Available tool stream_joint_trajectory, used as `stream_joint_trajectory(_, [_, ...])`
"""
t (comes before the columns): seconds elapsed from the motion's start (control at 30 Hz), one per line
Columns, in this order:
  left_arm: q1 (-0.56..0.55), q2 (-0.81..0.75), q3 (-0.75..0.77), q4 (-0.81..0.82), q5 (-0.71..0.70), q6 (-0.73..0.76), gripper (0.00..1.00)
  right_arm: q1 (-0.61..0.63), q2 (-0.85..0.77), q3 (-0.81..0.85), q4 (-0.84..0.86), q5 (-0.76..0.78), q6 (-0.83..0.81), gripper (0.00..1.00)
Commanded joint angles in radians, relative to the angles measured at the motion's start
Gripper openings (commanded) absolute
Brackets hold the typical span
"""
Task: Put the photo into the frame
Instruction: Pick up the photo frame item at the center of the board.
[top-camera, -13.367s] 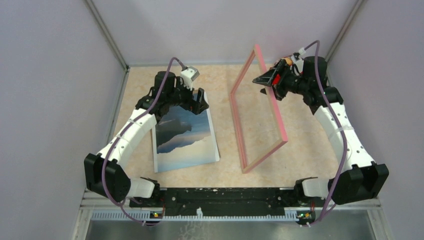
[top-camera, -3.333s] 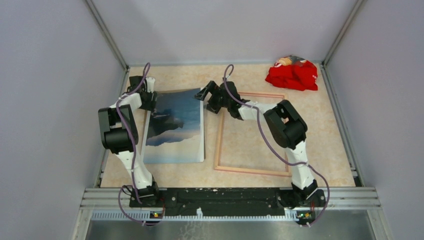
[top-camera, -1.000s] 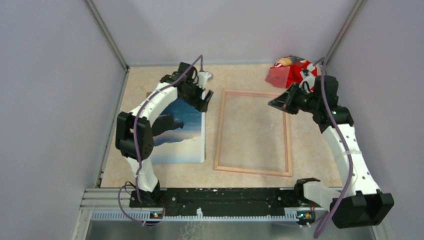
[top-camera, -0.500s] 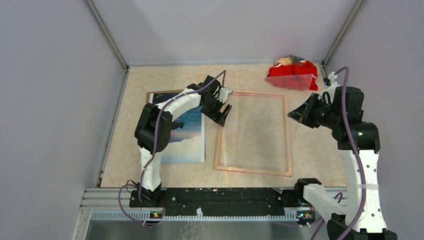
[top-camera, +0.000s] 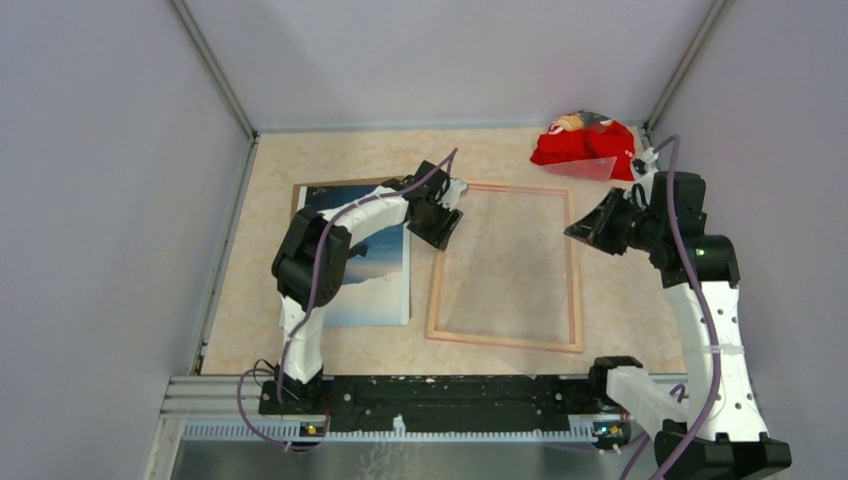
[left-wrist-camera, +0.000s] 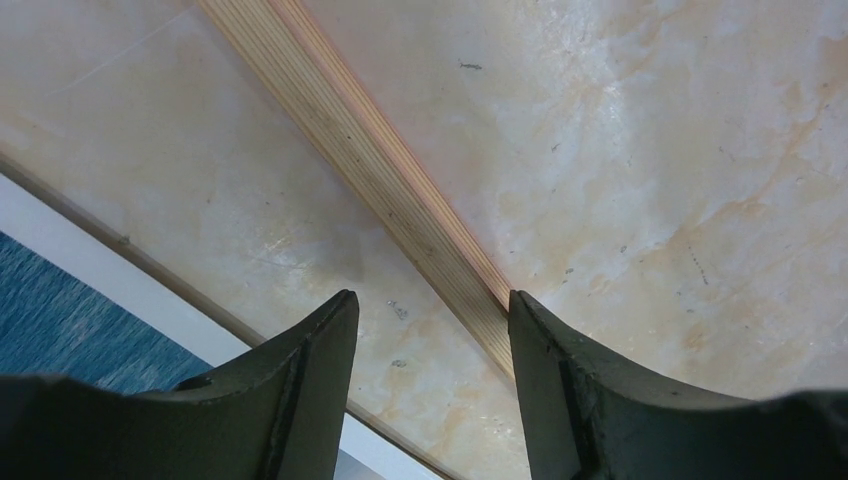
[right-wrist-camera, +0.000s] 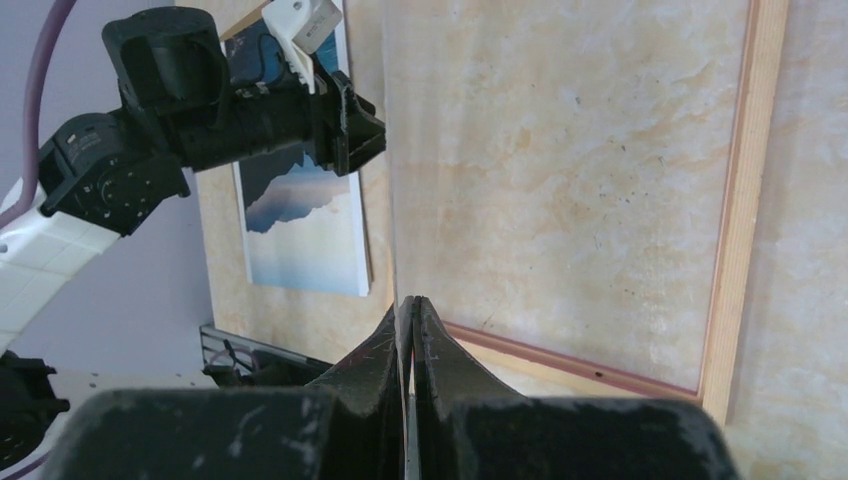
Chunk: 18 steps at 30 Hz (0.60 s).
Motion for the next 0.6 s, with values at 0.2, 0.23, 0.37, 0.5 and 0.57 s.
stream_joint_trajectory(0.2, [0.021,-0.055,-0.127,0.044,-0.279,0.097,0.62,-0.005,0.027,-0.051,0.182,-0.093,0.069,0.0])
stream_joint_trajectory(0.23, [0.022,-0.058,-0.128,0.044,-0.281,0.1,0.62,-0.005,0.031,-0.055,0.191,-0.095,0.07,0.0])
stream_joint_trajectory(0.37, [0.022,-0.072,-0.105,0.014,-0.253,0.083,0.65,-0.005,0.046,-0.074,0.231,-0.107,0.087,0.0])
stream_joint_trajectory(0.5, [0.028,-0.124,-0.056,-0.047,-0.185,0.064,0.87,-0.005,0.084,-0.065,0.273,-0.133,0.102,0.0])
stream_joint_trajectory(0.57, [0.04,-0.171,-0.021,-0.077,-0.162,0.063,0.97,-0.002,0.111,-0.046,0.293,-0.156,0.114,0.0])
